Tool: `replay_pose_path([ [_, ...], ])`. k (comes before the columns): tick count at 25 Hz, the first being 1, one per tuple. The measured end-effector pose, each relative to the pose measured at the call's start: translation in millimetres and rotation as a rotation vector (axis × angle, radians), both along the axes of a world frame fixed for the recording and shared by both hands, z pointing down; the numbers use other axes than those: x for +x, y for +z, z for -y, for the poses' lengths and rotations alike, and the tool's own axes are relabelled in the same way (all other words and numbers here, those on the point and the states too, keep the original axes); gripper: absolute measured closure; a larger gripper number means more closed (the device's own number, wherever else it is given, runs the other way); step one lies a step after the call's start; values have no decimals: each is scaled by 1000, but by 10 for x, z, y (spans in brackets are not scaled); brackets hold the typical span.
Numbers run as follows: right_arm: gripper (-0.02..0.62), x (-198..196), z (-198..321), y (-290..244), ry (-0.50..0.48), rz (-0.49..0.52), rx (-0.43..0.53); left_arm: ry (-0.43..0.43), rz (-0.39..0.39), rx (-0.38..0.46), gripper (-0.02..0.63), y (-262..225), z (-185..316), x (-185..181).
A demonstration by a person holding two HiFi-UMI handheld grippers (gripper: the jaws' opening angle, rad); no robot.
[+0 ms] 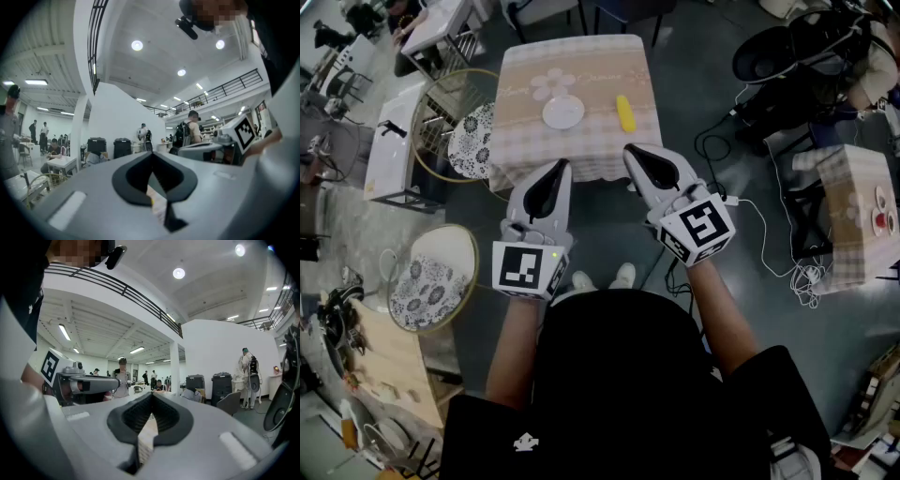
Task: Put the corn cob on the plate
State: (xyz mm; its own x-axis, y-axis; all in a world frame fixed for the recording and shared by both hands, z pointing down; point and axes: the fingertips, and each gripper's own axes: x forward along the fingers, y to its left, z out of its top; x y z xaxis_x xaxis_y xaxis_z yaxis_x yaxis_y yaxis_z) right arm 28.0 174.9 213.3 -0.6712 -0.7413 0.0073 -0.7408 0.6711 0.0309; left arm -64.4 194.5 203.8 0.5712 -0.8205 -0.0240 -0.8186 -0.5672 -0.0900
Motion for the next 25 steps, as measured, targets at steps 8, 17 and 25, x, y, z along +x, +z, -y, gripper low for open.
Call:
replay_pose_path([
  [8, 594, 107, 30, -4, -6, 13, 31, -13, 3, -9, 600, 29, 38, 115],
  [17, 594, 235, 108, 44, -32, 13, 26, -57, 2, -16, 600, 40, 87, 228],
  [25, 594, 338, 129, 155, -57, 16, 6, -101, -4, -32, 600, 129, 39, 285],
])
